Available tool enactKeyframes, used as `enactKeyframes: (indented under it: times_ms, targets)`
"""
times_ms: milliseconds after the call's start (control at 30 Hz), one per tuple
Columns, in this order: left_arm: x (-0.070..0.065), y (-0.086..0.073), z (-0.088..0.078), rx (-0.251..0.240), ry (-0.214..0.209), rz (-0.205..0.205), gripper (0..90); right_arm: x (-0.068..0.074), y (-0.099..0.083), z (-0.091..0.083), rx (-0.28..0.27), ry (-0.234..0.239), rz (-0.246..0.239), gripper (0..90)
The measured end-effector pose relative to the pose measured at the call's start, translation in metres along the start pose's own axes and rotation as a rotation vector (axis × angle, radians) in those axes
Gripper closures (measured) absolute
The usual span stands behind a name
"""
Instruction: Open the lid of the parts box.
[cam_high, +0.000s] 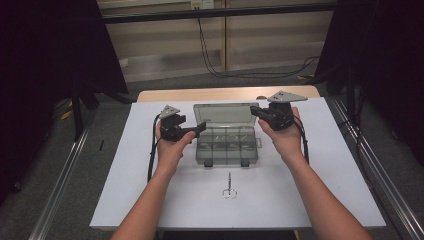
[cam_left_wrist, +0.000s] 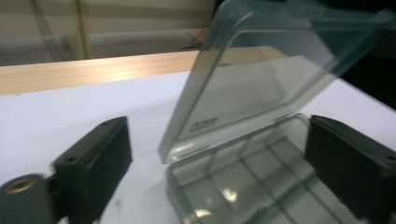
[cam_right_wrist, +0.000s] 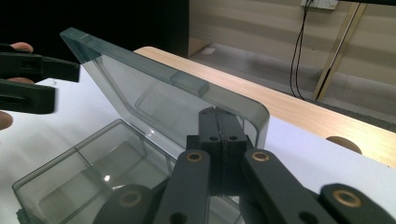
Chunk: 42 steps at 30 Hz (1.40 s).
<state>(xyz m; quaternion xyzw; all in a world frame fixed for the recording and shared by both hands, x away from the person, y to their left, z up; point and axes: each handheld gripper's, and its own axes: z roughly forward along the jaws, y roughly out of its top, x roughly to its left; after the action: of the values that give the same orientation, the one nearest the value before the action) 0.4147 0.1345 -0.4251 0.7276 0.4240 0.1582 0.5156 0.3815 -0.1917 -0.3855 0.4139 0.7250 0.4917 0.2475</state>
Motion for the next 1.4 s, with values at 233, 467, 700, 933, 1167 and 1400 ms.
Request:
enactKeyframes:
  times_ms: [233, 467, 700, 933, 1167, 1400]
  targets:
    - [0.006, 0.011, 0.007, 0.011, 0.038, 0.005, 40.9, -0.003, 0.006, 0.008, 0.032, 0.031, 0.015, 90.0]
    - [0.006, 0.015, 0.009, -0.005, 0.052, 0.025, 70.2, -0.003, 0.01, 0.01, 0.06, 0.009, -0.027, 90.0]
    - [0.007, 0.018, 0.011, -0.009, 0.04, 0.03, 79.4, 0.0, 0.029, -0.014, -0.02, 0.061, -0.049, 83.9]
    - [0.009, 0.018, 0.011, -0.013, 0.025, -0.006, 79.7, -0.022, 0.02, -0.015, -0.069, -0.077, 0.074, 13.8]
    - [0.009, 0.017, 0.014, -0.016, 0.024, -0.025, 79.8, -0.024, -0.013, 0.004, -0.008, -0.058, 0.05, 37.0]
    - [0.013, 0.016, 0.016, -0.009, 0.032, -0.057, 77.5, -0.01, -0.035, 0.027, 0.05, -0.144, 0.004, 57.1]
